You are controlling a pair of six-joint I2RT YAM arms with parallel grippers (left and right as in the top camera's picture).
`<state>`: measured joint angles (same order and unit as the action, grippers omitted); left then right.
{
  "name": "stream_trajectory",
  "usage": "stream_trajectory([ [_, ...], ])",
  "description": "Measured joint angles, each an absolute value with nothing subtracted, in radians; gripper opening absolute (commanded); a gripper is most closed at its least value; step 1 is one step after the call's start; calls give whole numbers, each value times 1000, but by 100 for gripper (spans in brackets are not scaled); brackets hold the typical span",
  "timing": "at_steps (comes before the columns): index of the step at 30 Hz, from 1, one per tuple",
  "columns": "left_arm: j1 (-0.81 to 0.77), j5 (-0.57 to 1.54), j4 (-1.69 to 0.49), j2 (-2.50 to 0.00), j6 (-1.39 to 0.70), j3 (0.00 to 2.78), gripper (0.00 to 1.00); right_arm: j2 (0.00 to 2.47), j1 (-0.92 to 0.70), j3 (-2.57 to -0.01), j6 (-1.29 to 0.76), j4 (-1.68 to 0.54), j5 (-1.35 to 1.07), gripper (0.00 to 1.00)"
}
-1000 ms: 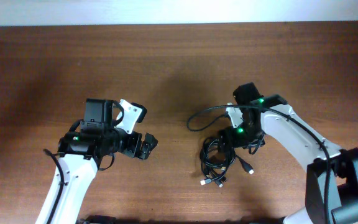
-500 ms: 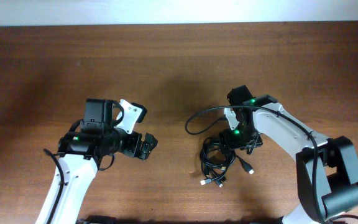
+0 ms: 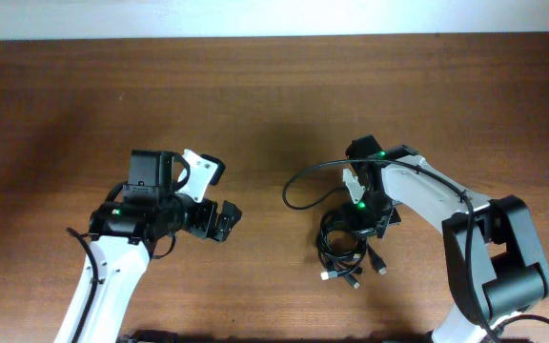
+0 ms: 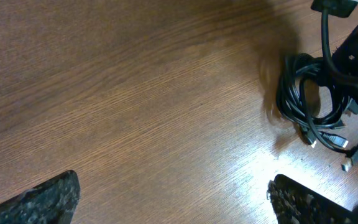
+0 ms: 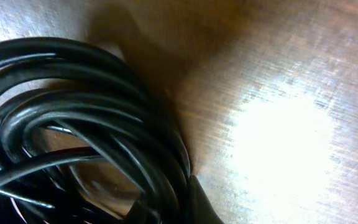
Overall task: Untangle cables
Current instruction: 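Lift the coil with the right gripper and grasp it with the left gripper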
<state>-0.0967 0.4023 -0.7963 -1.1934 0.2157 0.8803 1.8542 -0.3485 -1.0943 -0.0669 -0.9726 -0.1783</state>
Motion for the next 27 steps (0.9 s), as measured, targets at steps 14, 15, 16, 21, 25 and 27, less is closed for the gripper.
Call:
stream_trajectory([
  [14,-96,804,-644,-1193,189,882,99,1752,-348,-1543,187,-1200,-533,4],
  [15,-97,849,-611,-1193,189,882,98,1750,-348,-1553,194,-1201,-548,4],
  [16,-96,888,-581,-1193,189,883,99,1749,-348,-1563,204,-1200,-564,4],
  [21,-96,953,-464,-1193,110,883,99,1744,-348,-1575,218,-1200,-602,4],
  [25,-97,951,-463,-1193,-12,885,99,1744,-348,-1597,218,-1163,-627,4],
  [27,-113,951,-462,-1193,-38,888,99,1744,-348,-1627,217,-1148,-630,4],
])
